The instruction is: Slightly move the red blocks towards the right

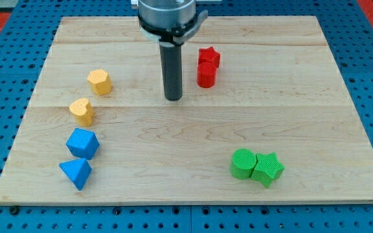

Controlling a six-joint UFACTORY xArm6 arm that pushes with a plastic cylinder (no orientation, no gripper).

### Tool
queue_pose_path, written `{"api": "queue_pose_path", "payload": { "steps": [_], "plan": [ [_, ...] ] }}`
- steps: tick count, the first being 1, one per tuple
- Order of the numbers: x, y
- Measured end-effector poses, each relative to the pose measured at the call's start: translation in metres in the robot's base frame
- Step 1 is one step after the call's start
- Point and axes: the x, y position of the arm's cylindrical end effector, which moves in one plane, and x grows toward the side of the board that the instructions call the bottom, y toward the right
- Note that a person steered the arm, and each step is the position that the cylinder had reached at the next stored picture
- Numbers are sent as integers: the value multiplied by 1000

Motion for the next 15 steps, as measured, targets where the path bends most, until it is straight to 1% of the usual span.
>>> {"api": "queue_pose_path", "payload": {
  "steps": [1, 2, 3, 4, 5, 6, 7, 8, 9, 10, 11, 12, 13, 15],
  "plan": [
    [-37, 12],
    [-37, 54],
    [-37, 47],
    [-53, 14],
    [-77, 29],
    [-83, 56],
    [-87, 60],
    [-99, 37],
    [-11, 30],
    [79, 42],
    [144, 42],
    [213, 107],
    [209, 134],
    [170, 149]
  ]
}}
